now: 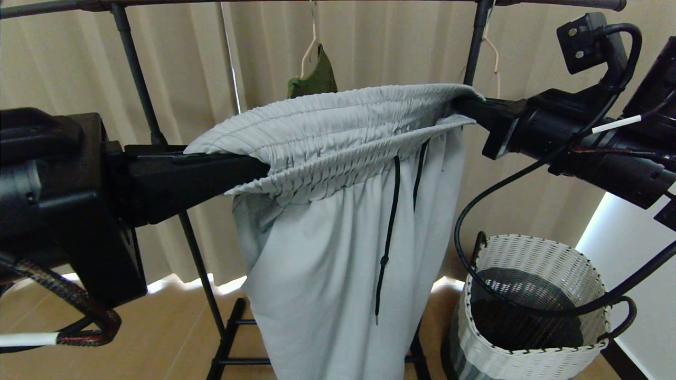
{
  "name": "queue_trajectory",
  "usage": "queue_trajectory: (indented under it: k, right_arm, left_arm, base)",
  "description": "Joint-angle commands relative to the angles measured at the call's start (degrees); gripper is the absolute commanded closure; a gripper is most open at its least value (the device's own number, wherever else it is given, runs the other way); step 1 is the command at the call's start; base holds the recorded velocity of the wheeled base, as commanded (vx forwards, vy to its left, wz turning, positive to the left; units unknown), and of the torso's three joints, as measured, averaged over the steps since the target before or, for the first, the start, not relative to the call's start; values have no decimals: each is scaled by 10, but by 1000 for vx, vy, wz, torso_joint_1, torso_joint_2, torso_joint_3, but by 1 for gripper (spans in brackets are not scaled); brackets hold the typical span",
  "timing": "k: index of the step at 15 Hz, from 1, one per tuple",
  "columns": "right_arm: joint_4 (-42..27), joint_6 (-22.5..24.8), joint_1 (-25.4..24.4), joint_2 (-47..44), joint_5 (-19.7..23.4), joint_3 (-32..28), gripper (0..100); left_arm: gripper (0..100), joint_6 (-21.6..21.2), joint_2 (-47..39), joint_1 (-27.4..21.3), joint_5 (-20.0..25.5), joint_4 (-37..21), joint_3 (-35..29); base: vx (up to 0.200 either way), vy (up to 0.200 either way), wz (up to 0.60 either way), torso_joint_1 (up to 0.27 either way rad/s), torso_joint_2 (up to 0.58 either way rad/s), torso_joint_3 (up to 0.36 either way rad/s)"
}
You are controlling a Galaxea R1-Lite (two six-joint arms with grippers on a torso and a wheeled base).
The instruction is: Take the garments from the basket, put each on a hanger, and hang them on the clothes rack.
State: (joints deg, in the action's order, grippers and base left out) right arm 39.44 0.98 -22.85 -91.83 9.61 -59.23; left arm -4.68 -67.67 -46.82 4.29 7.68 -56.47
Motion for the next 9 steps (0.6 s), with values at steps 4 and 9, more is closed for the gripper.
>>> queue_trajectory:
  k: [4, 9]
  right_arm:
    - [-38, 13, 2, 51, 0, 2, 100]
    - [-107, 13, -1, 143, 3, 44, 100]
  left_arm:
    - [100, -11, -40, 65, -6, 2, -30]
    - [100, -26, -131, 103, -111, 23, -107]
  base:
    - [0, 0, 0, 0, 0, 0]
    - [0, 0, 0, 0, 0, 0]
